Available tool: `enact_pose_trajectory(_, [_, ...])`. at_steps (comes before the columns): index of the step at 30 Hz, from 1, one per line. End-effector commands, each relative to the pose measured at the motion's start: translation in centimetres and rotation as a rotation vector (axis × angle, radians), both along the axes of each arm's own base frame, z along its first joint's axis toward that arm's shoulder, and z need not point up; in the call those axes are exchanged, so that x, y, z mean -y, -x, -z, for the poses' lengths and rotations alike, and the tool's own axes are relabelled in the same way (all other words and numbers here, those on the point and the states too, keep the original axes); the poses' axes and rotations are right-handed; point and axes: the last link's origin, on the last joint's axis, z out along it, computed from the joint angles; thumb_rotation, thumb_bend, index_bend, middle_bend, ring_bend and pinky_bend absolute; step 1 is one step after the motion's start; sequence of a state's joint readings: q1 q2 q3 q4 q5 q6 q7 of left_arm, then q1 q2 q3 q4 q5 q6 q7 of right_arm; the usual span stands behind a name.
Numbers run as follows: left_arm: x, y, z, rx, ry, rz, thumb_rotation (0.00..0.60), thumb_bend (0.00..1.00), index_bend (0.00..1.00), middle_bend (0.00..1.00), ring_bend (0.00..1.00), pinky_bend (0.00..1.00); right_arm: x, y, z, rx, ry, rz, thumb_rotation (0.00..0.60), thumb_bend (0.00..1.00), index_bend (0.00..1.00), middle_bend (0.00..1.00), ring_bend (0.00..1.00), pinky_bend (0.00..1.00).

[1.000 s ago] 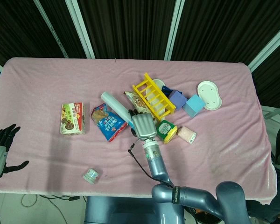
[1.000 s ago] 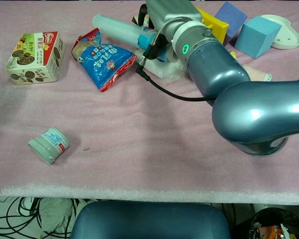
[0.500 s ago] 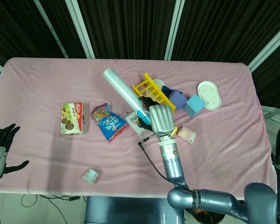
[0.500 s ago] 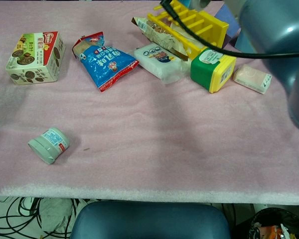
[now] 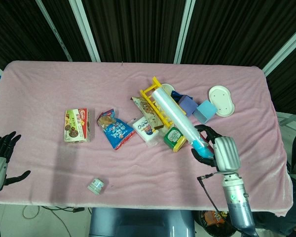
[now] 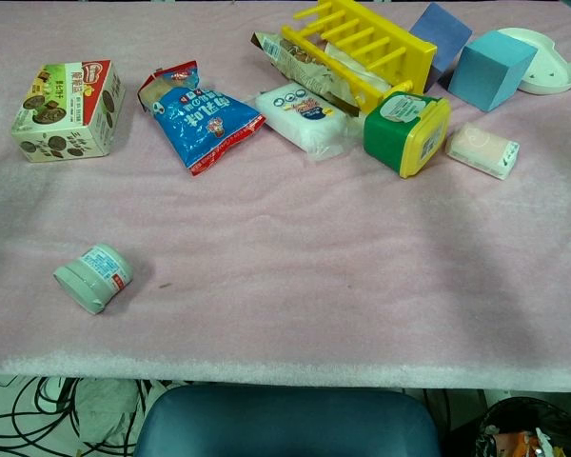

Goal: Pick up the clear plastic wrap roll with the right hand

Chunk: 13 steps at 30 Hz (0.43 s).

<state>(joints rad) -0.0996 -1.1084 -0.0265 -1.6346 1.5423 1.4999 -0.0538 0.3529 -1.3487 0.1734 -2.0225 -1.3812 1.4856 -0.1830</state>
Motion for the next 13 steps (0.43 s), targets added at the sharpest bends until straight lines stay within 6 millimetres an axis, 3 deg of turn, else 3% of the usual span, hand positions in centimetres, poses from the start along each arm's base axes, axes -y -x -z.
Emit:
enact_pose_trajectory(1, [0.0,0.0,0.0,-0.003,-0.001,0.002,0.600,0.00,0.00,0.00,0.00,0.00,-3.0,2.4,-0.9,0.030,-0.027,0.013,0.600,0.46,0.86,0.77,0.81,0.86])
enact_pose_trajectory(7, [0.2,0.0,0.0,-0.008,-0.002,0.006,0.600,0.00,0.00,0.00,0.00,0.00,-5.2,4.7,-1.6,0.042,-0.021,0.002,0.600,0.47,0.86,0.77,0.81,0.86])
enact_pose_trajectory(13, [0.3,-0.1,-0.1,-0.005,-0.005,0.011,0.600,0.00,0.00,0.00,0.00,0.00,-5.7,5.8,-1.4,0.041,-0.024,-0.005,0.600,0.47,0.86,0.77,0.81,0.86])
